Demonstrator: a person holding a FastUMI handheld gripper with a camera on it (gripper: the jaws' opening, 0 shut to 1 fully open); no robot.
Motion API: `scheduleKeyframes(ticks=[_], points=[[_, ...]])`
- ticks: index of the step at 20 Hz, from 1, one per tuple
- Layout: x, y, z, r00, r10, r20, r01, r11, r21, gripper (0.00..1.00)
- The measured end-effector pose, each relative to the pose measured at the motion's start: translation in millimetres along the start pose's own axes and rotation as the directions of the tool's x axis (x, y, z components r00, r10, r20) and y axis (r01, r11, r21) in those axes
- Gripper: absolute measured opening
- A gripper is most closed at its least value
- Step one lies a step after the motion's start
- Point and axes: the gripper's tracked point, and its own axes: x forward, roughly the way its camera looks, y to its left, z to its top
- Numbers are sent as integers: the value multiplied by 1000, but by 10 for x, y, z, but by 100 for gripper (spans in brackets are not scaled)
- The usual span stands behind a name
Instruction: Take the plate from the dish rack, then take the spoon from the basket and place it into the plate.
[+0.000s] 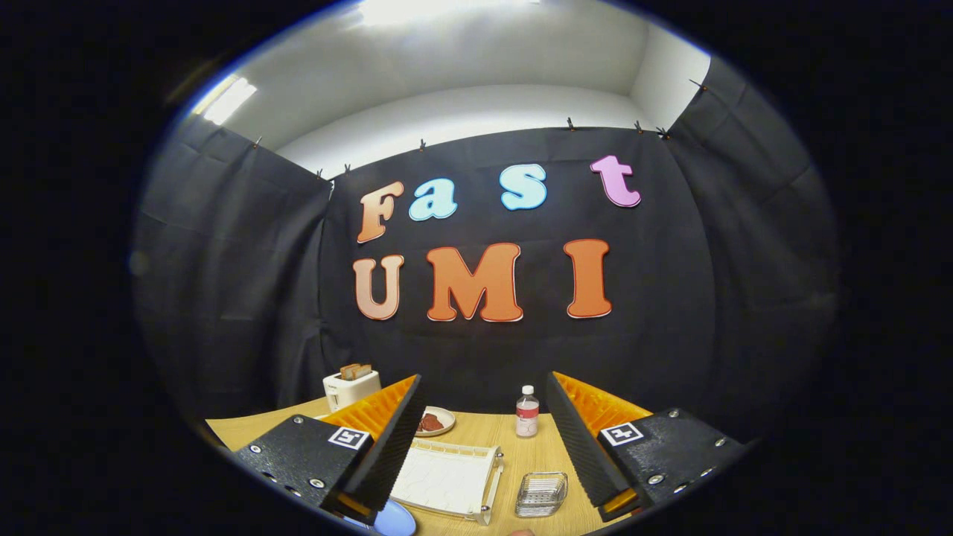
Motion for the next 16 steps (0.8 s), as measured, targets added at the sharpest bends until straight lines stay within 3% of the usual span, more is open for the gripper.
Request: scheduleKeyframes(ticks=[16], points=[[13, 13, 140, 1000, -26, 8, 26, 1000, 17, 97]])
